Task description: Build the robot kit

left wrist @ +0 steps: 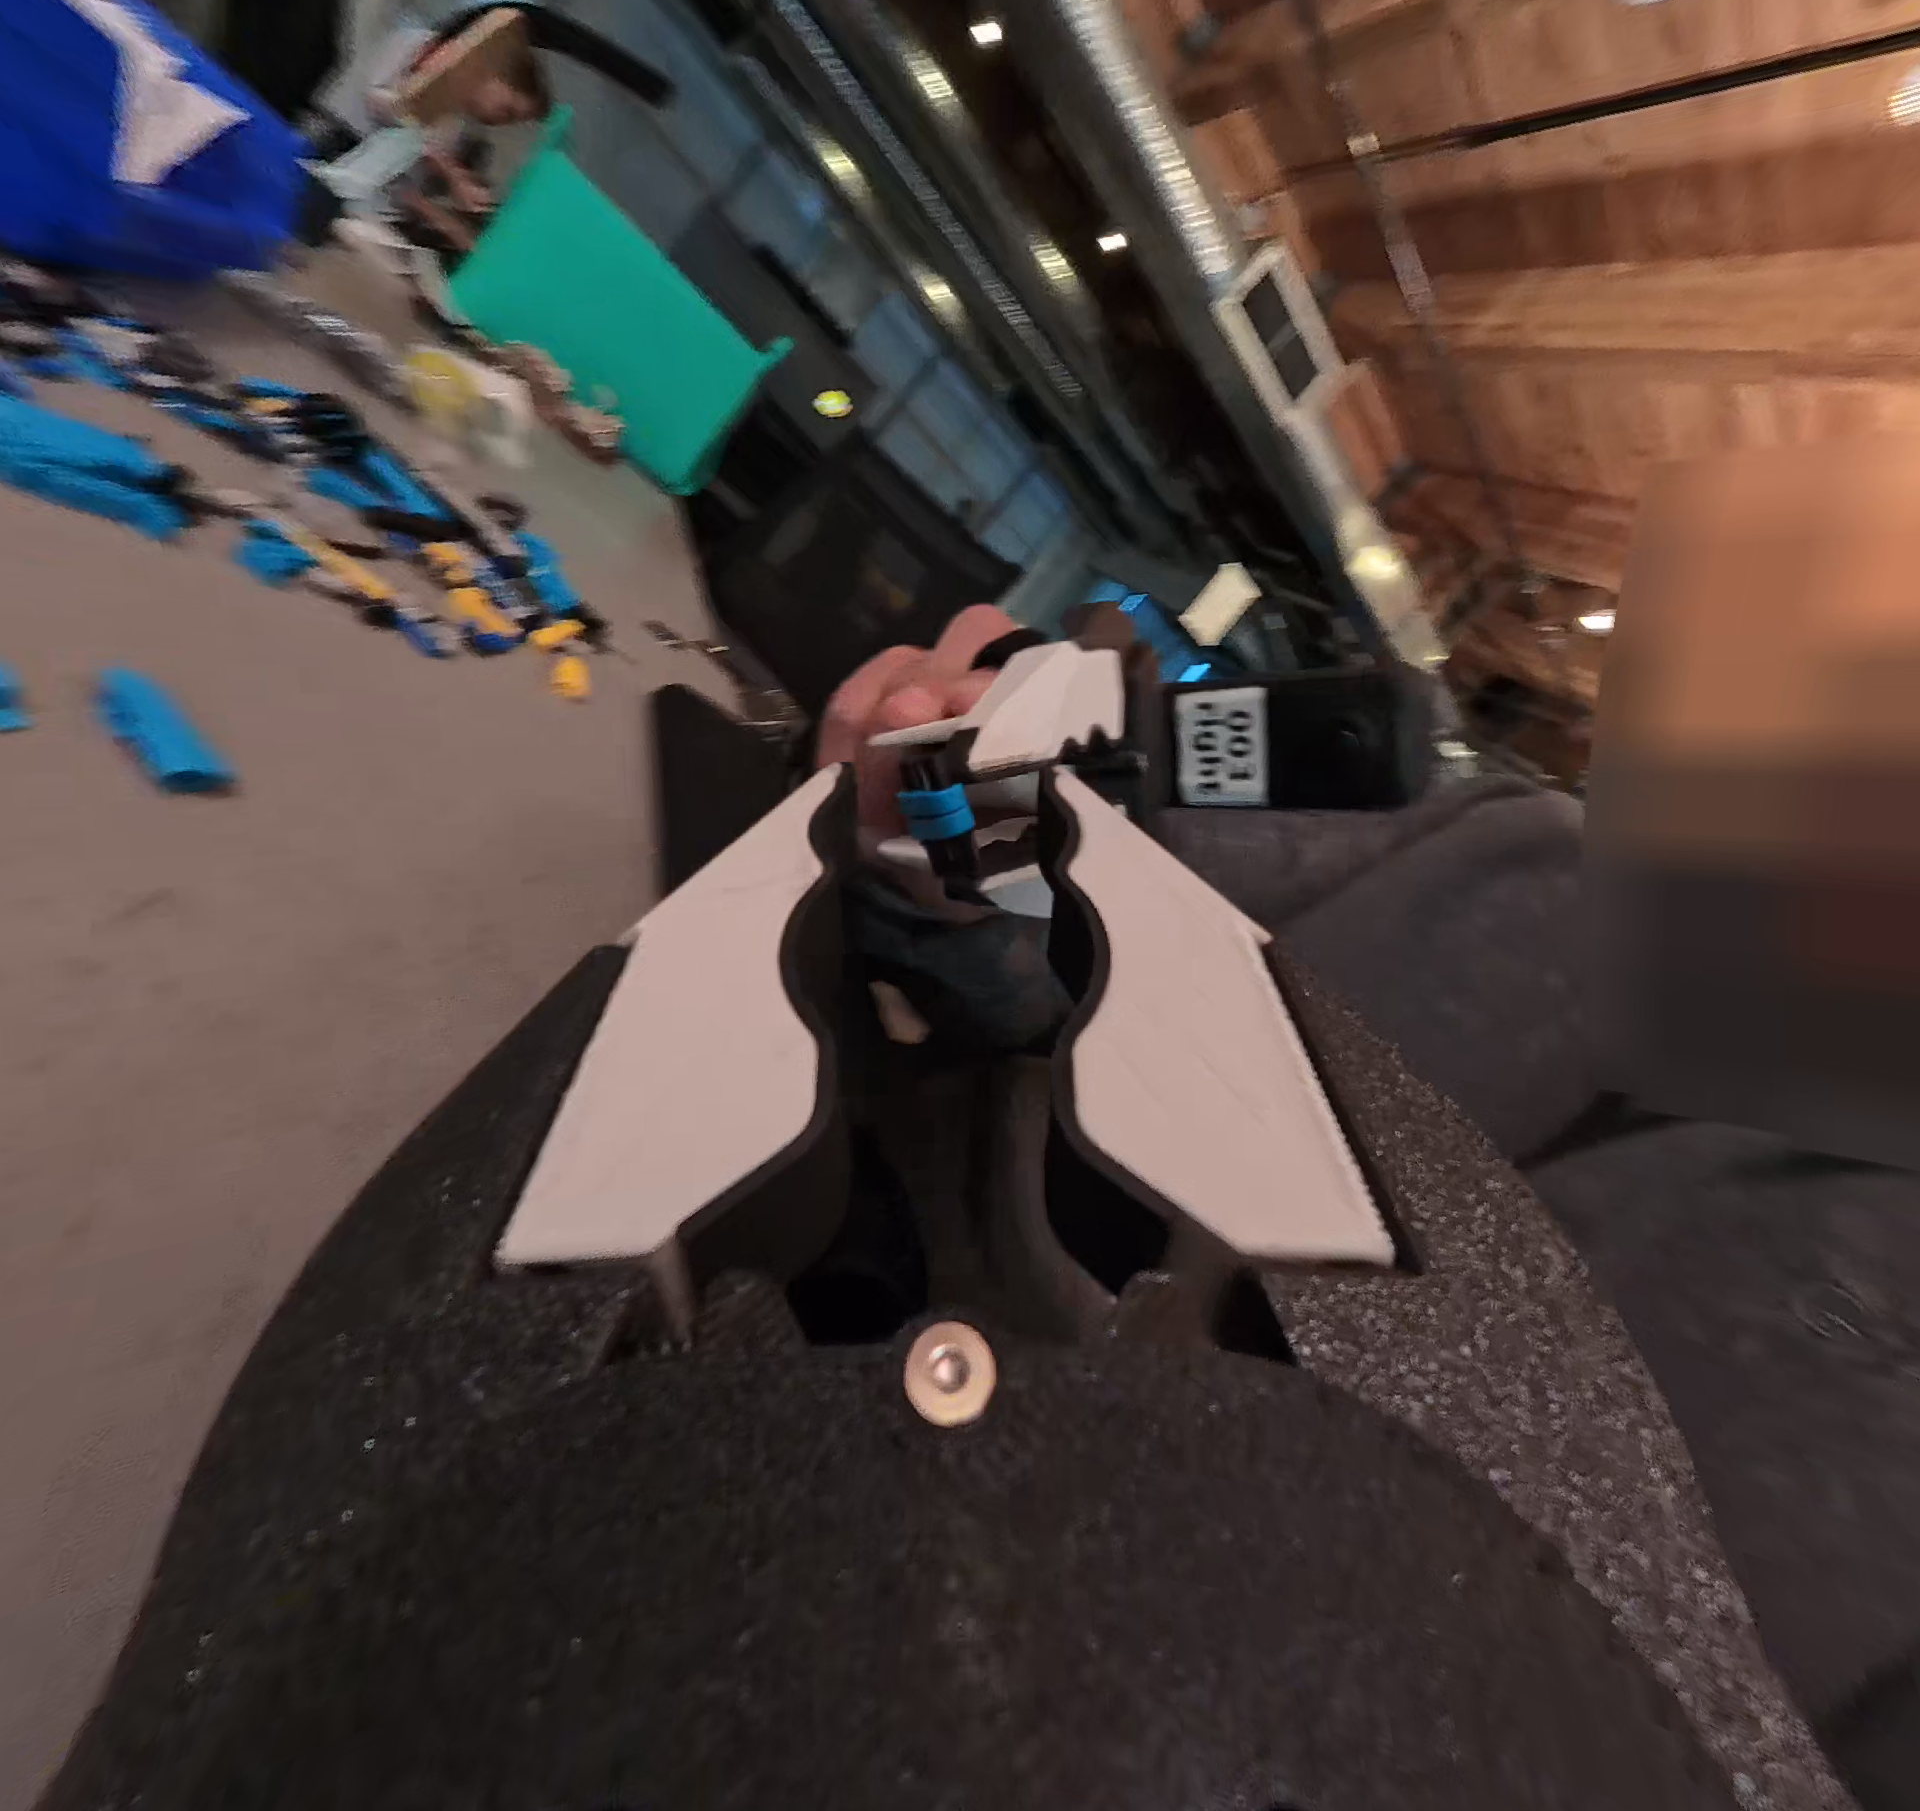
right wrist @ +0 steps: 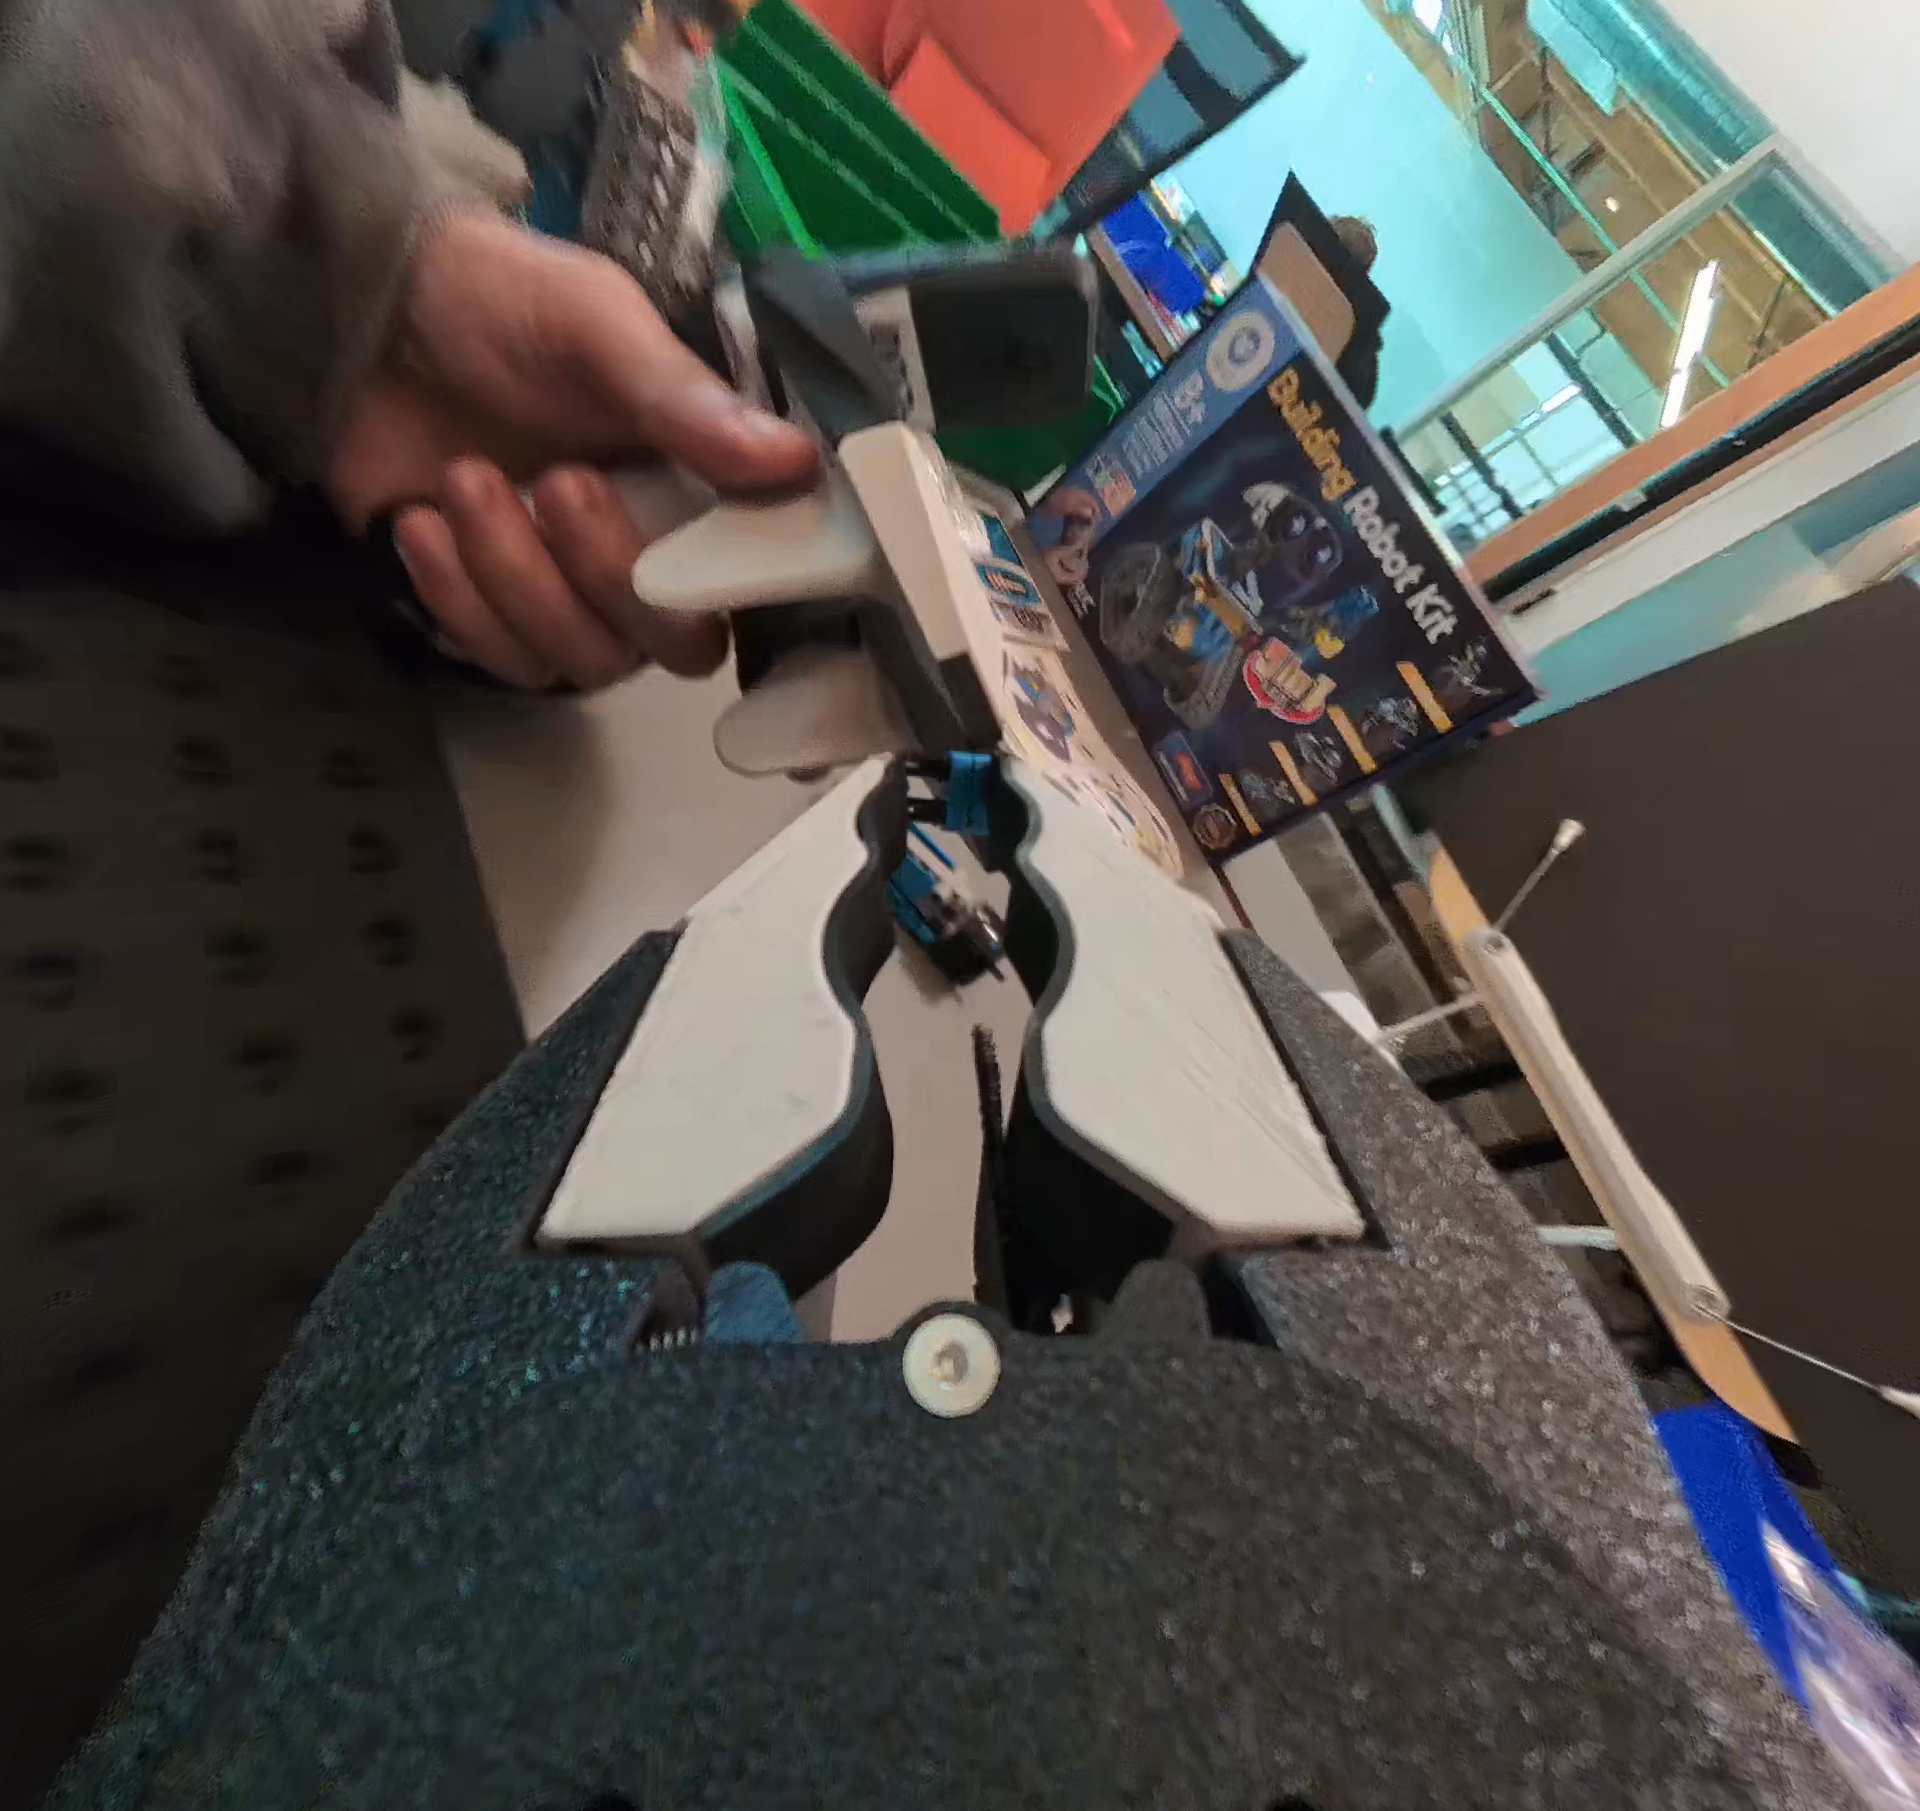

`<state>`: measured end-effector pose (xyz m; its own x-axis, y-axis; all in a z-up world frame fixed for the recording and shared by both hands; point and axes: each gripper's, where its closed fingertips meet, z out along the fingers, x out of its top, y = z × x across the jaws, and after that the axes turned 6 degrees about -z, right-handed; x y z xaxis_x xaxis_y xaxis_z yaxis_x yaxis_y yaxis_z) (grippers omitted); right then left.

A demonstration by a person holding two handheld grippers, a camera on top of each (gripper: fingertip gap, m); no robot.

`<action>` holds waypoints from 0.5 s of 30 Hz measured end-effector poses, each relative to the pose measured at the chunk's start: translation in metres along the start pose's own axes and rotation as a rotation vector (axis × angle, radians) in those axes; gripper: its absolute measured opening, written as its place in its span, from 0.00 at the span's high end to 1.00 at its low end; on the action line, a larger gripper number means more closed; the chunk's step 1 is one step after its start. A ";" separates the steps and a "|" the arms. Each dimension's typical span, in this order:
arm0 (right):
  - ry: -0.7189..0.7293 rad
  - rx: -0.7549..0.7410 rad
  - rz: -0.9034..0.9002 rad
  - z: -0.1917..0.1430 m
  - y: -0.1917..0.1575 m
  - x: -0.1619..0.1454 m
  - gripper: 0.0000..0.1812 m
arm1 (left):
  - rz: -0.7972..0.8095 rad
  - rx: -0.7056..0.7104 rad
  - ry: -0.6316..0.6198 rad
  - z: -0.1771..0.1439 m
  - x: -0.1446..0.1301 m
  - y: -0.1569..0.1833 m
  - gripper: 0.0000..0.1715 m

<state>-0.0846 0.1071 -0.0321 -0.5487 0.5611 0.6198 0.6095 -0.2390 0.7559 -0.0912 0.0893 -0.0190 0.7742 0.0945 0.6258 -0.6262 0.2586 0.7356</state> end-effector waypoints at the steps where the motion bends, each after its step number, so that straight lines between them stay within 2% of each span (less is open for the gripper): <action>1: 0.024 0.001 0.026 -0.003 0.002 0.009 0.92 | -0.009 -0.070 0.002 0.002 -0.001 0.013 0.80; 3: 0.045 0.006 0.019 -0.006 0.001 0.022 0.92 | -0.014 -0.154 0.004 0.006 -0.003 0.030 0.78; 6: 0.090 -0.019 -0.020 -0.010 0.001 0.038 0.92 | -0.010 -0.209 0.019 0.008 -0.004 0.041 0.85; 9: 0.105 -0.057 -0.068 -0.014 0.004 0.043 0.91 | 0.012 -0.204 0.028 0.007 -0.003 0.043 0.85; 12: 0.101 -0.109 -0.091 -0.020 0.016 0.039 0.91 | -0.001 -0.193 0.102 -0.002 0.011 0.039 0.87; 15: 0.186 -0.037 -0.055 -0.029 0.011 0.046 0.91 | 0.002 -0.215 0.080 0.000 0.008 0.042 0.91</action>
<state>-0.1196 0.1077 0.0109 -0.6792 0.4187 0.6028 0.5557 -0.2431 0.7950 -0.1117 0.1005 0.0169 0.7833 0.1684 0.5984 -0.6000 0.4564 0.6570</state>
